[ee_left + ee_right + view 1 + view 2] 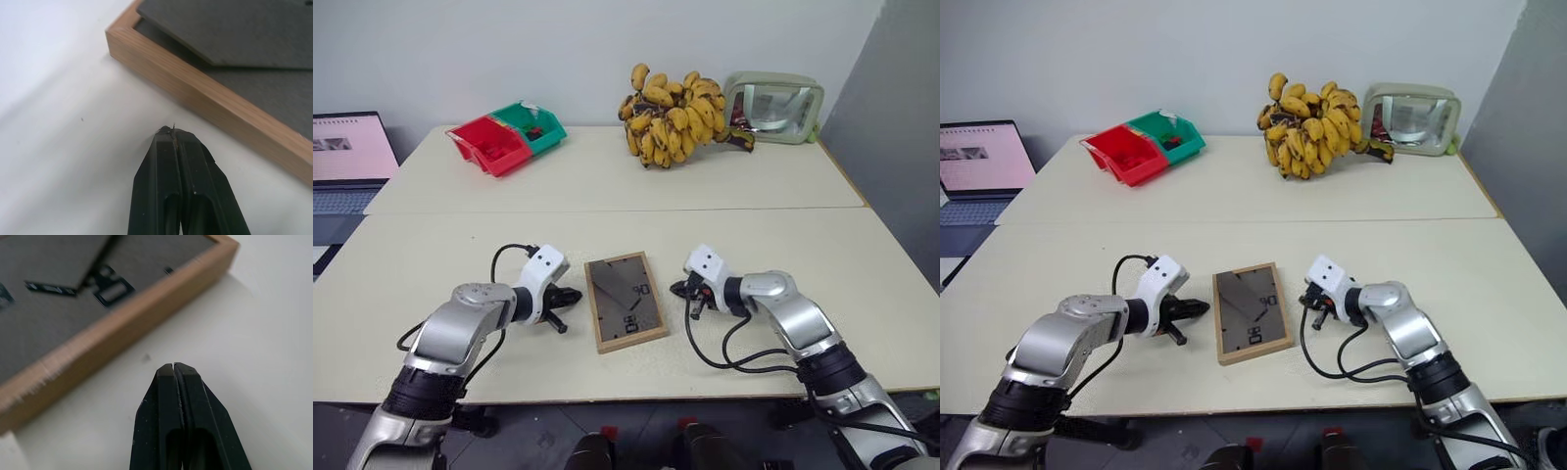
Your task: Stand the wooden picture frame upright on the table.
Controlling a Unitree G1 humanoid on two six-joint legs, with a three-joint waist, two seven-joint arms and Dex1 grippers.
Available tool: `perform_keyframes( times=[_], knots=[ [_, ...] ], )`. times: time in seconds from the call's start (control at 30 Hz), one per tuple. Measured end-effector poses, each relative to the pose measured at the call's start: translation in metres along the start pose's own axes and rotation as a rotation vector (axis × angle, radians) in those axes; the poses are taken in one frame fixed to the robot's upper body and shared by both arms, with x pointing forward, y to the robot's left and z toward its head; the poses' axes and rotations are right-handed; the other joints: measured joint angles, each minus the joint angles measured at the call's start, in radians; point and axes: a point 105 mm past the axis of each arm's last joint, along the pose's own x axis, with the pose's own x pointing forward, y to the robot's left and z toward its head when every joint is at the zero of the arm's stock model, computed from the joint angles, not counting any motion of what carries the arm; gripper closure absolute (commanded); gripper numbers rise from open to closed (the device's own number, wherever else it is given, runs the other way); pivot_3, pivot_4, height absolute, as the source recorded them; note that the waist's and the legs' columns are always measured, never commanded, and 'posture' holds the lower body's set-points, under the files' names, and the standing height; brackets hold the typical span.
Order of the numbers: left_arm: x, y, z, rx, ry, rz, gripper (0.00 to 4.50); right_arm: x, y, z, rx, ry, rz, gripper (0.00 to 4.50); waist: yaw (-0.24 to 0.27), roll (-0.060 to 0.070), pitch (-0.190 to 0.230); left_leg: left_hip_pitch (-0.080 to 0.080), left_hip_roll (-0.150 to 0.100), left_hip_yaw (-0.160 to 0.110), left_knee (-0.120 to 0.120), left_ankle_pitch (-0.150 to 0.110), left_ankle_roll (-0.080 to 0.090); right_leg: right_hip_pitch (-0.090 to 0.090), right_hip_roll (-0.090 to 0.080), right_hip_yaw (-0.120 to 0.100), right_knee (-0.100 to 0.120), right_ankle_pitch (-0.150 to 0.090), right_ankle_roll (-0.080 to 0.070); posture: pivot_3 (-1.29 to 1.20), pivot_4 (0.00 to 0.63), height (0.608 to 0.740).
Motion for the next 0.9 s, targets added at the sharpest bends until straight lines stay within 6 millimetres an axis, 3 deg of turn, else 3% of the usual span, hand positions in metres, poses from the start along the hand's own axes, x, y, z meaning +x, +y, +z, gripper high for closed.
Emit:
perform_keyframes(
  times=[0.27,0.53,0.9],
  knots=[
    [0.016,0.009,0.013,0.049,-0.032,0.008,4.5,0.004,-0.003,0.009,-0.004,-0.018,-0.029,4.47,0.013,0.0,0.0,-0.001,0.0,0.0,0.0,0.0,0.0,0.0,-0.001,0.0,-0.001,0.0,0.0,0.0,0.15,0.74],
    [0.037,0.012,0.031,0.076,-0.077,0.018,4.5,-0.003,-0.008,0.0,-0.002,0.012,-0.051,4.47,0.03,0.0,0.0,-0.001,-0.001,-0.001,0.001,0.0,0.0,0.001,-0.002,-0.001,-0.002,0.0,0.0,0.0,0.15,0.74],
    [0.048,0.011,0.037,0.1,-0.088,0.012,4.5,-0.006,-0.012,-0.004,0.009,0.019,-0.066,4.47,0.033,0.0,0.0,-0.001,-0.001,-0.002,0.001,0.0,0.0,0.003,-0.003,-0.002,-0.004,0.0,0.001,0.0,0.15,0.74]
  ],
)
